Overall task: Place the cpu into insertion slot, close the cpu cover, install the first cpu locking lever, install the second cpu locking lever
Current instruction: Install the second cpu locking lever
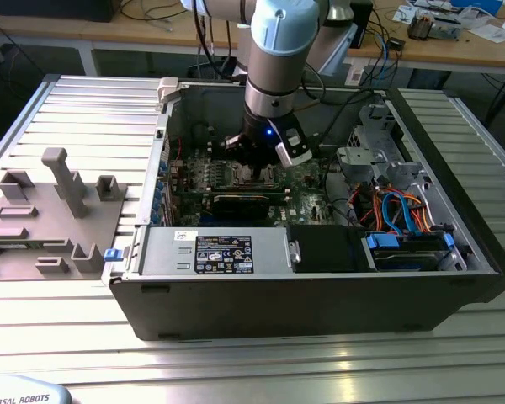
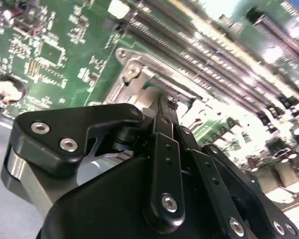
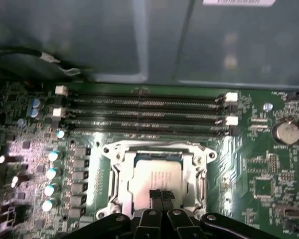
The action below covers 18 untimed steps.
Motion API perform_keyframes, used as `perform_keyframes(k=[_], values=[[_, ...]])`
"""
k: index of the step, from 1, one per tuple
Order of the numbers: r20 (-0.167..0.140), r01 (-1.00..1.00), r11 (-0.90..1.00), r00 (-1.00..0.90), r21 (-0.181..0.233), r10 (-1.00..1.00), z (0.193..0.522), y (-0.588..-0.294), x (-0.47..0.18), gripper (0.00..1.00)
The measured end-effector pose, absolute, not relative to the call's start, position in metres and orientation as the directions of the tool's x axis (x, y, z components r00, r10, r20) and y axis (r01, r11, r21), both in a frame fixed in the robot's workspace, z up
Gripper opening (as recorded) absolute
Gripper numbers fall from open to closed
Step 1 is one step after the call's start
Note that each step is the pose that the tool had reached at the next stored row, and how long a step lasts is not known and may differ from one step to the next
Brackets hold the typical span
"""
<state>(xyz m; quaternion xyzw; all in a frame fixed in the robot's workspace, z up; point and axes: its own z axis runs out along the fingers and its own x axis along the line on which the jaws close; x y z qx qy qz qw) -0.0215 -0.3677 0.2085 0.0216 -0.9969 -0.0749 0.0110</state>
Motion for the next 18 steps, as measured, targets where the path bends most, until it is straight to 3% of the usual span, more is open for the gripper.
perform_keyframes(k=[5, 13, 18], values=[[0.019, -0.042, 0.990, -0.999, 0.135, -0.045, 0.211, -0.360, -0.018, 0.11], [0.024, -0.041, 0.999, -0.999, 0.026, -0.042, 0.224, -0.354, -0.017, 0.11], [0.025, -0.042, 0.999, -0.999, 0.013, -0.042, 0.245, -0.353, -0.017, 0.11]])
